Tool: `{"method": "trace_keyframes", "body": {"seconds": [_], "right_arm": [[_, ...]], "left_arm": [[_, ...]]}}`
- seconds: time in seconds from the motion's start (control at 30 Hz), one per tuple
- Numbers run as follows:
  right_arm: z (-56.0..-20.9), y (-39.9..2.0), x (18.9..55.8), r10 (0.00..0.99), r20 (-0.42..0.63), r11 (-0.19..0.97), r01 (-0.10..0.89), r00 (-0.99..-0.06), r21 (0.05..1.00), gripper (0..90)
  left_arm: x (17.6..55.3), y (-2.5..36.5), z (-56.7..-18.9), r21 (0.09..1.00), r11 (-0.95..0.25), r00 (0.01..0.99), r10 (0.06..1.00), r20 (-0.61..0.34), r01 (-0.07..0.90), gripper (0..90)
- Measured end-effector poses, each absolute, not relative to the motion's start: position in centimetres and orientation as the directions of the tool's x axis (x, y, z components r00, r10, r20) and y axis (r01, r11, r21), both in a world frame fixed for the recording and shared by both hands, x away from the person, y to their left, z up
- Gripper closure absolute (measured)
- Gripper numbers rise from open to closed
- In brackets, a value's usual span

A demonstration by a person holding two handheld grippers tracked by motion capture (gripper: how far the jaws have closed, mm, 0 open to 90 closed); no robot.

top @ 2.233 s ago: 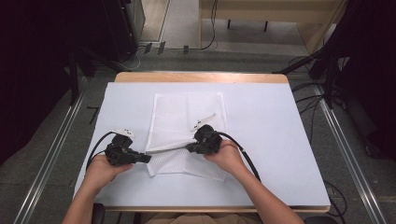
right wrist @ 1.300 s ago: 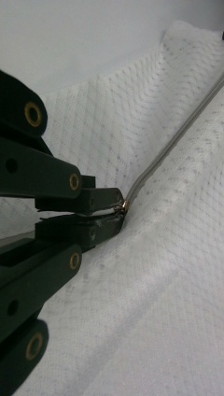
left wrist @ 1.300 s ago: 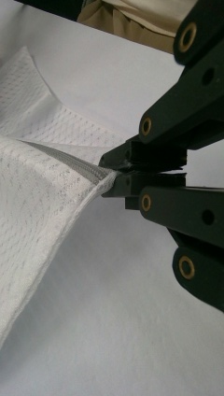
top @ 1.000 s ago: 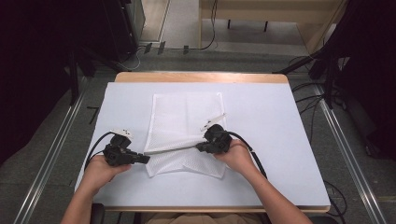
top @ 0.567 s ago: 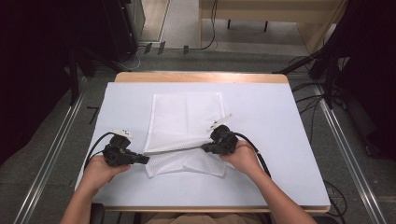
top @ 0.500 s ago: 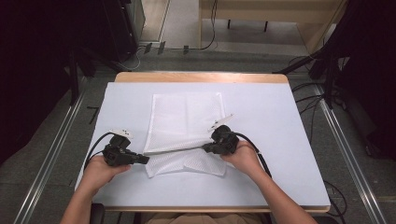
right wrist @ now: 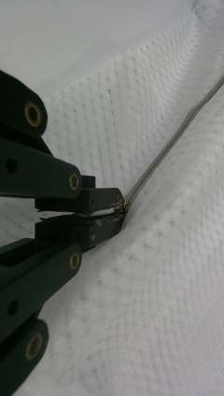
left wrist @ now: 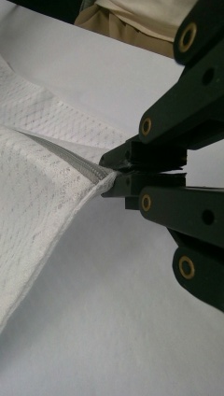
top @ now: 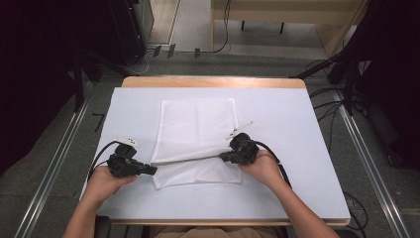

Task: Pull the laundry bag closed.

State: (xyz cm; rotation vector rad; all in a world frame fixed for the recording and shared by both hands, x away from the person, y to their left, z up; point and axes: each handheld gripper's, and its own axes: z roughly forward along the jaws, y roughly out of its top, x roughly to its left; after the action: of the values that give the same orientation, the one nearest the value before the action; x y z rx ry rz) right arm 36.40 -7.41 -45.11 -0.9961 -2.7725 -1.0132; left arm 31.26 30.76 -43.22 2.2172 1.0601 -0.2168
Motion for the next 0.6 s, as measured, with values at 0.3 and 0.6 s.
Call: {"method": "trace_keyframes", "body": {"seconds": [0.3,0.6], "right_arm": [[-45.0,-9.2,36.5,0.581,0.243,0.565,0.600,-0.777,0.566,87.9],[-44.8,-10.9,35.7,0.575,0.257,0.565,0.605,-0.776,0.562,87.9]], "left_arm": [[31.3,31.2,-43.4,0.490,-0.436,0.643,0.637,-0.425,0.755,88.6],[31.3,31.0,-43.5,0.486,-0.449,0.652,0.626,-0.428,0.750,88.5]]}}
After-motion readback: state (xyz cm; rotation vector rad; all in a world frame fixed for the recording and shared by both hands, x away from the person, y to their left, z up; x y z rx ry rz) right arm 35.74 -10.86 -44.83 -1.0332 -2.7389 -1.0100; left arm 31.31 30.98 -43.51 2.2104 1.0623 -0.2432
